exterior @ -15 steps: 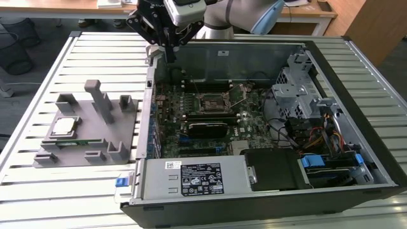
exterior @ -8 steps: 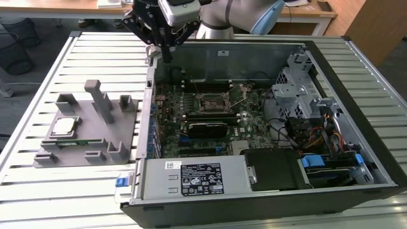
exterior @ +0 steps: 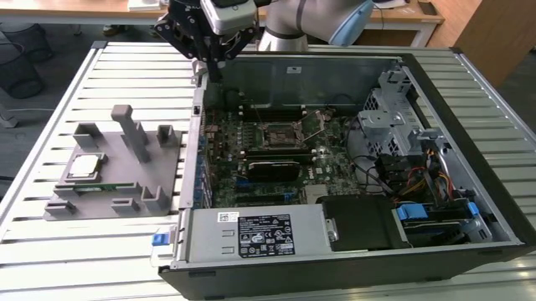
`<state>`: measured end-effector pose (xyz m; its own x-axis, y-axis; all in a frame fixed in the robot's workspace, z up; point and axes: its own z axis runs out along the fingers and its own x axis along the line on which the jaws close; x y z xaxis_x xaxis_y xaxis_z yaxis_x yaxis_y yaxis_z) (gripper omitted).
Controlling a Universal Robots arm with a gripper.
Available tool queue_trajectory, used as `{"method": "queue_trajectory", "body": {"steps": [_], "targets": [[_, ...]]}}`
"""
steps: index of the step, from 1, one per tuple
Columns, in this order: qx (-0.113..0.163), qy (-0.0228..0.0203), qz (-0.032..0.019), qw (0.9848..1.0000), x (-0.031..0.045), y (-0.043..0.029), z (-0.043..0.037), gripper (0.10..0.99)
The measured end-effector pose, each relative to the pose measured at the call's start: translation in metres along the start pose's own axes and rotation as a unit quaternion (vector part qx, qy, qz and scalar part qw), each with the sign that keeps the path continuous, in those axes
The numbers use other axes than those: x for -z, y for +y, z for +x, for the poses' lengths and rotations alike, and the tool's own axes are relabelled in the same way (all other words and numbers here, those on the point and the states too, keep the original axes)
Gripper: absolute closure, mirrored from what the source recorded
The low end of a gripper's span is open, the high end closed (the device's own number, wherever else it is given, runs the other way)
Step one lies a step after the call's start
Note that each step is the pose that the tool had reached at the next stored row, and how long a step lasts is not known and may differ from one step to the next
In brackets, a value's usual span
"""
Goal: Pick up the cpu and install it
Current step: 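Reach for the cpu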
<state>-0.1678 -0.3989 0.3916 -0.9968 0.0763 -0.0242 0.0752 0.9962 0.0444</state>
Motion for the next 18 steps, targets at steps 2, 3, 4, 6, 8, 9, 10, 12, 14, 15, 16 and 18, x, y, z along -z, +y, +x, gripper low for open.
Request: {"method": "queue_trajectory", "body": {"steps": [2,3,4,6,8,9,10,12,14,15,16,18], "targets": [[0.0,0.0,0.0,1.0,0.0,-0.0001,0.0018,0.98],[0.0,0.0,0.0,1.0,-0.0001,-0.0002,0.0028,0.98],[0.0,0.0,0.0,1.0,0.0,-0.0003,0.0037,0.98],[0.0,0.0,0.0,1.0,0.0,-0.0004,0.0055,0.98],[0.0,0.0,0.0,1.0,-0.0001,-0.0006,0.0074,0.98],[0.0,0.0,0.0,1.0,-0.0001,-0.0006,0.0082,0.98],[0.0,0.0,0.0,1.0,-0.0001,-0.0007,0.0092,0.98],[0.0,0.0,0.0,1.0,-0.0001,-0.0009,0.011,0.98],[0.0,0.0,0.0,1.0,-0.0001,-0.001,0.0129,0.98],[0.0,0.0001,0.0,1.0,-0.0001,-0.0011,0.0139,0.98],[0.0,0.0001,0.0,1.0,-0.0001,-0.0011,0.0149,0.98],[0.0,0.0001,0.0,1.0,-0.0002,-0.0013,0.0167,0.98]]}}
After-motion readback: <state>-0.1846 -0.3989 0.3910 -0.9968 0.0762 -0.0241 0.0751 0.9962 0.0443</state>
